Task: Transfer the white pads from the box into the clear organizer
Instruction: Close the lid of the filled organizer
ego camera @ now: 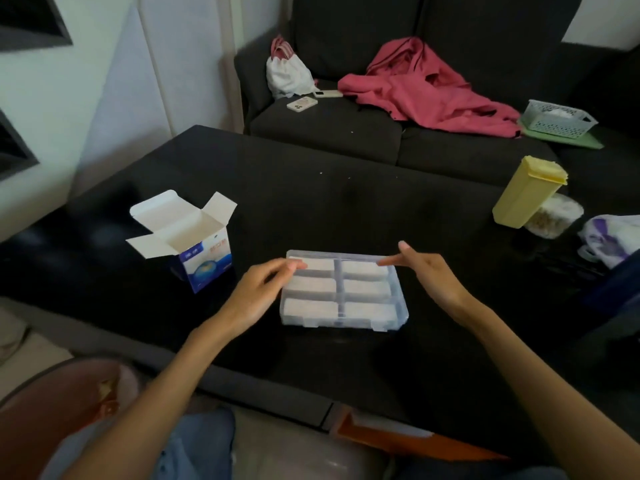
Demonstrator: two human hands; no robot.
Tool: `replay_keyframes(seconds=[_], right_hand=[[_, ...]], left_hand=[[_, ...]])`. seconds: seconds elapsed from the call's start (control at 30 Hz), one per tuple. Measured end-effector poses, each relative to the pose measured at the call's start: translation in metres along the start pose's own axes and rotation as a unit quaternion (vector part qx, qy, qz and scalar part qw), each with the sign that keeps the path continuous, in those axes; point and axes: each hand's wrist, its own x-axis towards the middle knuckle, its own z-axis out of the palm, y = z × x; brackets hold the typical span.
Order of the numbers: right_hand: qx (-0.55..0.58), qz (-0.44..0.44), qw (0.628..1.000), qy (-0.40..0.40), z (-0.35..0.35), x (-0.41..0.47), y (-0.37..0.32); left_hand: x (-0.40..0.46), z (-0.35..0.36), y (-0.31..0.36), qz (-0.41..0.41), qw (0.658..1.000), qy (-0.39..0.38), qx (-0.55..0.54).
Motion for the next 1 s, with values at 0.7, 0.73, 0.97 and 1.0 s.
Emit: replay_keyframes(seconds=[0.7,0.73,0.97,1.0], right_hand=[[-0.421,-0.150,0.895,0.000,0.040,-0.049,0.064],[-0.435,-0.155,0.887,0.005,0.038,-0.048,0.062],[-0.506,-0.218,0.830,0.082,0.048,-0.034,0.056],[-0.510,-0.223,0.826,0.087,0.051,-0.034,0.058]], left_hand=[[-0.044,0.026,-0.045,0.148,0.928,0.037,0.339],[-0.042,0.024,-0.044,0.162,0.918,0.031,0.361],[-0.029,0.003,-0.041,0.190,0.897,0.035,0.397],[-0.029,0.003,-0.045,0.204,0.897,0.046,0.389]])
